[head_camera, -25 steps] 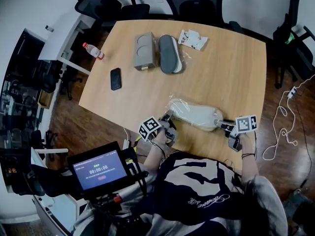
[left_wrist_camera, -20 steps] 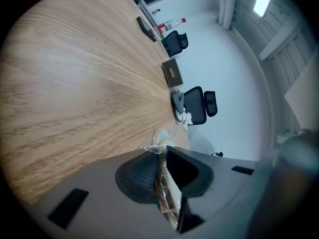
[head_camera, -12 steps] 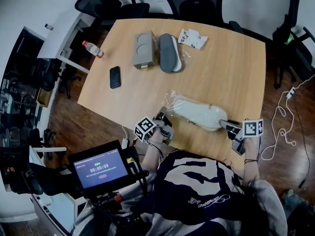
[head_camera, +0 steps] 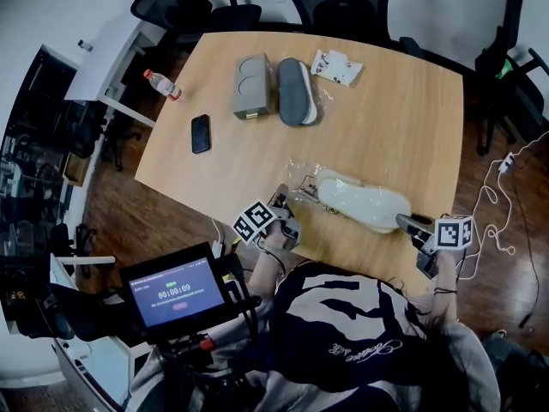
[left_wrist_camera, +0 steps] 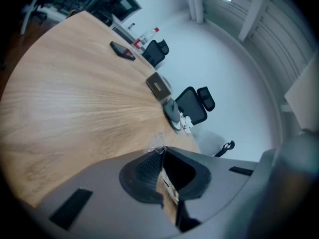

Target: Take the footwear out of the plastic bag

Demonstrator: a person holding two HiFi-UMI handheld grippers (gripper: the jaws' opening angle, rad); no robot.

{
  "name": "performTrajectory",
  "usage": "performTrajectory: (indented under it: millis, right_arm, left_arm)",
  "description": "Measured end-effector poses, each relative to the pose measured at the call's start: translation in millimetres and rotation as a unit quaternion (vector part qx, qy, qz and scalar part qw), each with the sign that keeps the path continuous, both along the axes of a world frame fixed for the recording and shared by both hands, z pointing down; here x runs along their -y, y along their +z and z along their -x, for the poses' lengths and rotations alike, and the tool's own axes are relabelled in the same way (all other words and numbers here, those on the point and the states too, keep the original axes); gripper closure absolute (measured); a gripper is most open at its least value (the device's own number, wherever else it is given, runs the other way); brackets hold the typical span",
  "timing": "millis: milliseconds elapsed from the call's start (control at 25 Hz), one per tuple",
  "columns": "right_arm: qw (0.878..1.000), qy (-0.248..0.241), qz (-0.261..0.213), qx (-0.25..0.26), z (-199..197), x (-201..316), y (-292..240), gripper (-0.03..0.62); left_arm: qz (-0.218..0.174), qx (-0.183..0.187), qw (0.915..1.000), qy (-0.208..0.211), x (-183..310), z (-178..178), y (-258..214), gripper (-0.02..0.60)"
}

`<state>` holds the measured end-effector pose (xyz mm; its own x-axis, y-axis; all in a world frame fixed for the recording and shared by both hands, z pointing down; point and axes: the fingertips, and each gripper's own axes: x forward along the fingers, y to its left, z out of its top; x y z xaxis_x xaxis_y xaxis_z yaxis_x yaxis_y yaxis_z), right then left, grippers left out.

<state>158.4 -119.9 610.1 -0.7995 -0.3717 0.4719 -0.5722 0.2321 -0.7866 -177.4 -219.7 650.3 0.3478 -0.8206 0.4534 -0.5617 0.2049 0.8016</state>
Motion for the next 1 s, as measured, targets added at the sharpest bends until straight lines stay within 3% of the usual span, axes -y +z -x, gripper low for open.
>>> performTrajectory:
  millis: [120,320,680,1000]
  right_arm:
    - [1.000,0.004,-0.013,-0.024,-1.9,-0.3,-3.0,0.514]
    - [0.998,0.013,-0.027,-0.051,-5.8,0.2,-4.7,0.514]
    - [0.995,0.023,-0.039,-0.092,-21.0,-11.6,-17.4,0.514]
    - [0.989,0.056,-0.060,-0.125,-41.0,-12.6,-28.1,0.514]
  left_arm:
    - [-0.009,0.086,0.9953,0.043,4.6,-4.6,-6.4,0.575]
    - [-0.024,0.201,0.9764,0.074,10.1,-8.5,-15.3,0.575]
    - [-0.002,0.260,0.9655,0.007,9.4,22.4,-10.3,0.575]
    - [0.014,0.358,0.9331,-0.033,4.2,51.0,-16.8,0.575]
